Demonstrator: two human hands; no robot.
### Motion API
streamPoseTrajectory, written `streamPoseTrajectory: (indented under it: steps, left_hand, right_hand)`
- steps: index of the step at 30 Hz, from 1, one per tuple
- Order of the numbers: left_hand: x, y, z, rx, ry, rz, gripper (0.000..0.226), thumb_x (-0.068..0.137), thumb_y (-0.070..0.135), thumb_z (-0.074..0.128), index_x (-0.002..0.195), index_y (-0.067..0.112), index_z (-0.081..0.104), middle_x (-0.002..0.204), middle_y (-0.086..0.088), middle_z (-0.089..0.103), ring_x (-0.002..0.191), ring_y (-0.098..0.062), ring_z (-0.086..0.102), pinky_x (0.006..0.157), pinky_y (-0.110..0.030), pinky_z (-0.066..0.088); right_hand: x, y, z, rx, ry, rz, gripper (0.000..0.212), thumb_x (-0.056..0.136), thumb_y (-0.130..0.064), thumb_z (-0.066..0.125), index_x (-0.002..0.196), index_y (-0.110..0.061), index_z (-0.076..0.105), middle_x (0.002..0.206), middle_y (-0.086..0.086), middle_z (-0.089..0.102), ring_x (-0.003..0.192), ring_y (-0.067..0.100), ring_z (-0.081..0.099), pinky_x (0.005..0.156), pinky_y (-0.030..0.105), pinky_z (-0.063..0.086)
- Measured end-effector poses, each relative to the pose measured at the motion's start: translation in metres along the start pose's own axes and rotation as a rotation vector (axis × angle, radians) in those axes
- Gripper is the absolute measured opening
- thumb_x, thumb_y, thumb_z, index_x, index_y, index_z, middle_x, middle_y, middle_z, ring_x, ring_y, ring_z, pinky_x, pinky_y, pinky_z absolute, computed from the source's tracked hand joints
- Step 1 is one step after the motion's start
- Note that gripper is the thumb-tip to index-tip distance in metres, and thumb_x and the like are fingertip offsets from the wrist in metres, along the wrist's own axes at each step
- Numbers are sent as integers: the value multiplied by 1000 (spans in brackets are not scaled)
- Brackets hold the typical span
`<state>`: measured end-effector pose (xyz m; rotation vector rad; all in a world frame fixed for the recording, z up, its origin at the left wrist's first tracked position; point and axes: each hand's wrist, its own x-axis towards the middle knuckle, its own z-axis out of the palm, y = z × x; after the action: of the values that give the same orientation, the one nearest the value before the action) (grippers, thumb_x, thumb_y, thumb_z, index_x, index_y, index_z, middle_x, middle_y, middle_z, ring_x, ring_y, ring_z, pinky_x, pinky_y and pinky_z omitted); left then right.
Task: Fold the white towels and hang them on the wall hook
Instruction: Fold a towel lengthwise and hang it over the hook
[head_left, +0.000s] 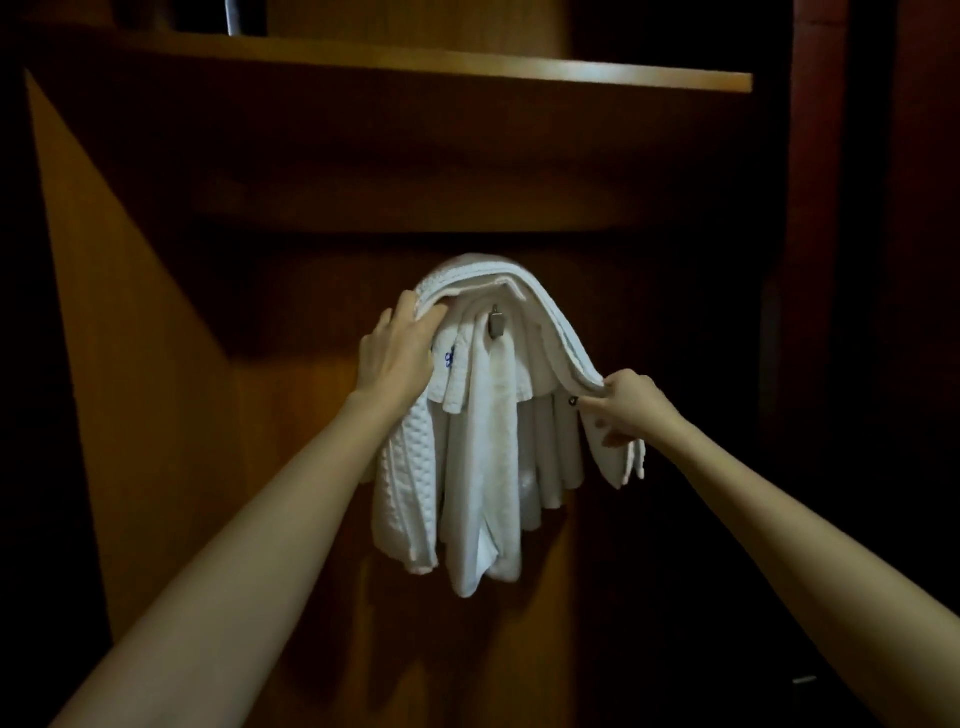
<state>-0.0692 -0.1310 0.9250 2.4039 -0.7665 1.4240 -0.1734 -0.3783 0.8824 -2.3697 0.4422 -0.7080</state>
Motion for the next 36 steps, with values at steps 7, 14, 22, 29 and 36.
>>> streamPoseTrajectory:
  steps: [7, 14, 22, 29, 36]
  left_hand:
    - [19, 0, -9, 110, 17, 20, 46, 94, 11, 49, 134, 34, 42, 134, -2, 39, 97, -32, 54, 63, -37, 38]
    - [33, -2, -16, 148, 61, 84, 36, 94, 10, 53, 127, 23, 46, 127, -5, 45, 85, -34, 60, 66, -42, 52]
    - [69, -2, -36, 399, 109, 192, 30, 99, 26, 36, 127, 27, 48, 131, -6, 41, 91, -34, 55, 54, -33, 31]
    - [64, 14, -30, 227, 60, 266, 45, 90, 11, 42, 126, 38, 41, 123, -7, 46, 76, -38, 58, 54, -37, 36]
    - [38, 21, -10, 67, 70, 201, 37, 94, 18, 46, 128, 31, 50, 131, -4, 46, 82, -38, 60, 63, -37, 43]
  right_hand:
    - [14, -59, -28, -198, 275, -484, 79, 87, -62, 56, 151, -28, 25, 137, 14, 46, 124, 31, 46, 99, 44, 44]
    - [56, -94, -22, -332, 314, -734, 50, 99, -35, 46, 147, -27, 33, 110, 8, 62, 93, 27, 61, 63, 32, 41]
    - [78, -93, -53, -305, 517, -814, 18, 95, -18, 44, 107, -15, 57, 92, 15, 67, 85, 42, 62, 65, 43, 45]
    - [83, -63, -46, -207, 539, -784, 25, 92, -12, 43, 111, -15, 59, 91, 12, 67, 82, 35, 62, 66, 43, 50]
    - [65, -37, -6, 184, 448, -745, 36, 93, -6, 49, 126, -16, 59, 100, -3, 68, 86, 7, 62, 67, 8, 39]
